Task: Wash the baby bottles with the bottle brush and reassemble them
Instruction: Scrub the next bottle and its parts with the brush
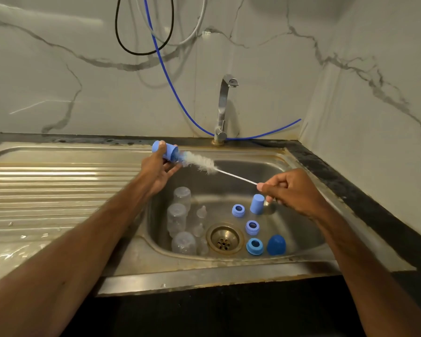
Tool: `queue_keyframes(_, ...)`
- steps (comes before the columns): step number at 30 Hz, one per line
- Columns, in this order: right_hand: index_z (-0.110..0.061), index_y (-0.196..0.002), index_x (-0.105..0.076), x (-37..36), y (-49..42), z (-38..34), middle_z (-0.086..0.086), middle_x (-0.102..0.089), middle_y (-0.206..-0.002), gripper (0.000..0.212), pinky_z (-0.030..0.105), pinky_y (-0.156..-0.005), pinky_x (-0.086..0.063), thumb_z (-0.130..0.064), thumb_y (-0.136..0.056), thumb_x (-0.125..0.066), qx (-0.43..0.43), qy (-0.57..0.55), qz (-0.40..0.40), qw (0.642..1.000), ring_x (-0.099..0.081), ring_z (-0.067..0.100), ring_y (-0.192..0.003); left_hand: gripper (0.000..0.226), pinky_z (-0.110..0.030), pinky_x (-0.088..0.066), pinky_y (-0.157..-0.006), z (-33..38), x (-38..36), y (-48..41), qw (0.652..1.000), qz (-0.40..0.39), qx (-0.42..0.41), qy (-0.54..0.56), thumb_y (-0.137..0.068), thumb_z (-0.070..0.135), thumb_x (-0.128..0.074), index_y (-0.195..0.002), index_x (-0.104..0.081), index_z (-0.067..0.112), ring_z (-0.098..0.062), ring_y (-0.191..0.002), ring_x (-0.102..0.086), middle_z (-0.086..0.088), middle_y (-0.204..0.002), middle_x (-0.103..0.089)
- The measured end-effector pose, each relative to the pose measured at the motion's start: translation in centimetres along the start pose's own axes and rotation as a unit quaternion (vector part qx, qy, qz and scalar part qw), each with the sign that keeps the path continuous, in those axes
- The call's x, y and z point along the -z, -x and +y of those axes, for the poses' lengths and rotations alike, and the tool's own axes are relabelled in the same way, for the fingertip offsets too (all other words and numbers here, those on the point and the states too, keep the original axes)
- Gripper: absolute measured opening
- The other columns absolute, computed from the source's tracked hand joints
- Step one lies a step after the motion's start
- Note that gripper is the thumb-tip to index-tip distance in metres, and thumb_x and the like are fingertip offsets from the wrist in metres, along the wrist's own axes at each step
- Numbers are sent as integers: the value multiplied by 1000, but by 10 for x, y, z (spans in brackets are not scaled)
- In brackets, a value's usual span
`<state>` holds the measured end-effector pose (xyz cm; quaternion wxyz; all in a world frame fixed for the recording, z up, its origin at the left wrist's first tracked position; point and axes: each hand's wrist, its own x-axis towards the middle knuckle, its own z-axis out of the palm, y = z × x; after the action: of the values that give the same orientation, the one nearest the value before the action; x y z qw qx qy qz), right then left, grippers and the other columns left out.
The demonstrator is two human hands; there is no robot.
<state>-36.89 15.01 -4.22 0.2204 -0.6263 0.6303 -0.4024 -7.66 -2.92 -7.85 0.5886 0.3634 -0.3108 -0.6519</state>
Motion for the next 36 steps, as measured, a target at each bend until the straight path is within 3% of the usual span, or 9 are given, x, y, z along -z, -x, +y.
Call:
queue_keyframes(3,-6,-82,-75,-1,4,-6,0,-47,-51,42,20,-46,-34,-37,-103,-56,-39,-26,-96,994,-37,12,-47,46,-44,-56,-100,1,2,0,1000,-21,4,13,-102,37,-56,-135,-52,5,-27,-113,-70,-13,-129,-70)
queue_keyframes(6,-3,-86,-75,-1,5,-8,4,-43,-53,45,20,-45,-30,-37,-104,-51,-57,-55,-148,986,-34,12,-47,51,-41,-59,-92,7,4,-1,996,-50,33,70,-103,38,-55,-142,-46,6,-26,-115,-70,-11,-125,-72)
queue_keyframes(10,-3,-90,-78,2,4,-11,5,-75,-70,30,23,-53,-42,-31,-94,-69,-58,-68,-103,991,-55,9,-51,48,-39,-59,-89,6,0,3,995,-65,32,68,-105,39,-50,-141,-47,8,-26,-117,-69,-10,-128,-71)
queue_keyframes(16,-16,-84,-81,-3,2,2,2,-77,-74,13,50,-81,-60,-28,-80,-85,4,-29,-5,1000,-73,26,-70,44,-41,-58,-95,3,-1,3,999,-21,14,23,-102,35,-58,-134,-52,5,-26,-112,-70,-13,-127,-69)
queue_keyframes(20,-20,-76,-80,-5,0,-1,-3,-71,-61,22,40,-67,-59,-35,-91,-74,28,21,7,999,-66,25,-58,51,-34,-61,-82,-2,-2,2,999,17,0,-33,-96,42,-66,-130,-53,8,-26,-108,-71,-13,-123,-68)
queue_keyframes(24,-13,-75,-76,-3,3,-6,-1,-48,-52,38,25,-50,-35,-40,-98,-62,-23,-37,-68,997,-40,18,-52,54,-35,-62,-84,4,-2,4,999,-31,13,18,-98,41,-62,-136,-51,6,-27,-109,-72,-14,-124,-70)
queue_keyframes(28,-21,-78,-81,-1,3,-6,0,-67,-58,23,34,-53,-50,-38,-91,-73,37,-17,-19,999,-54,27,-52,54,-40,-62,-87,15,1,1,996,-38,-30,79,-103,40,-54,-140,-48,2,-29,-111,-72,-17,-127,-70)
queue_keyframes(31,-23,-79,-82,-2,2,-5,0,-74,-66,12,51,-76,-61,-32,-85,-79,68,11,15,997,-70,36,-68,56,-39,-63,-81,19,8,0,994,13,-42,102,-104,39,-53,-143,-43,1,-31,-115,-69,-21,-135,-62)
queue_keyframes(36,-19,-81,-82,-8,2,-7,-3,-75,-66,4,33,-73,-60,-20,-85,-81,93,18,59,994,-73,16,-67,51,-37,-63,-80,7,-3,5,999,-23,-20,32,-102,36,-59,-138,-51,1,-29,-112,-71,-18,-131,-66)
